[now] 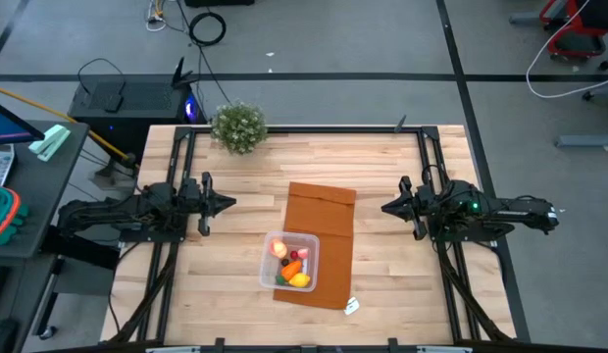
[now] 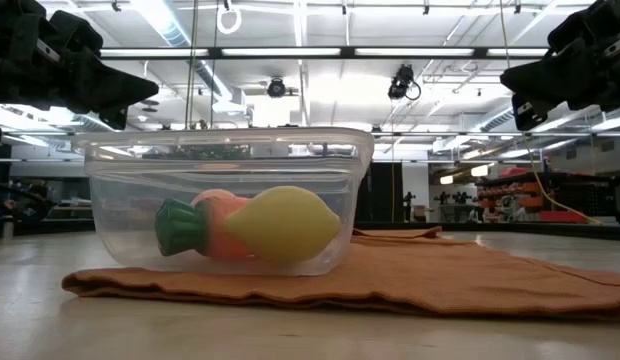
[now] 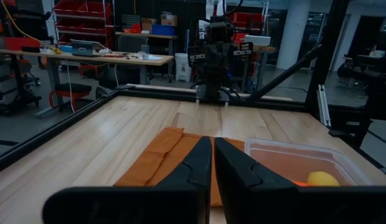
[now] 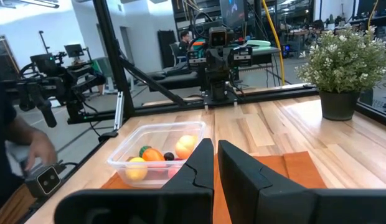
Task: Pick and placing Produce into tupperware
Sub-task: Return to Home Position
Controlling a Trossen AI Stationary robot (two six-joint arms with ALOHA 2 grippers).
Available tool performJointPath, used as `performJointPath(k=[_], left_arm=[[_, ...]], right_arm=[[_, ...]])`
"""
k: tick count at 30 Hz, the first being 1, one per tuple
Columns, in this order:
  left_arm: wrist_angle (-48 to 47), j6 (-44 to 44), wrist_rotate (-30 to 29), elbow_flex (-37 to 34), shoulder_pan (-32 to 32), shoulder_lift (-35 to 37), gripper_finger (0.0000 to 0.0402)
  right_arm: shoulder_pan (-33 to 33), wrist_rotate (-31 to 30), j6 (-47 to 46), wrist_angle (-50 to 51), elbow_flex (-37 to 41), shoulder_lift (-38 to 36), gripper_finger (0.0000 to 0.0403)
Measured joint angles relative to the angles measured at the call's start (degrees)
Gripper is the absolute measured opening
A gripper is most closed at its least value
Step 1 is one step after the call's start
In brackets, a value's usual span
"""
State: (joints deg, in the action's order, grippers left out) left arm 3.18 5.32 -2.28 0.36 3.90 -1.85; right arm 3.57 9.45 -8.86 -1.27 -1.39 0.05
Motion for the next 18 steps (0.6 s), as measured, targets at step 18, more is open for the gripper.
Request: performJointPath(k=[18], left_arm=[[0.00, -0.02, 0.00, 0.00, 0.00, 0.00, 0.0025]], right_arm=[[0.00, 0.00, 0.00, -0.03, 0.00, 0.00, 0.0000]])
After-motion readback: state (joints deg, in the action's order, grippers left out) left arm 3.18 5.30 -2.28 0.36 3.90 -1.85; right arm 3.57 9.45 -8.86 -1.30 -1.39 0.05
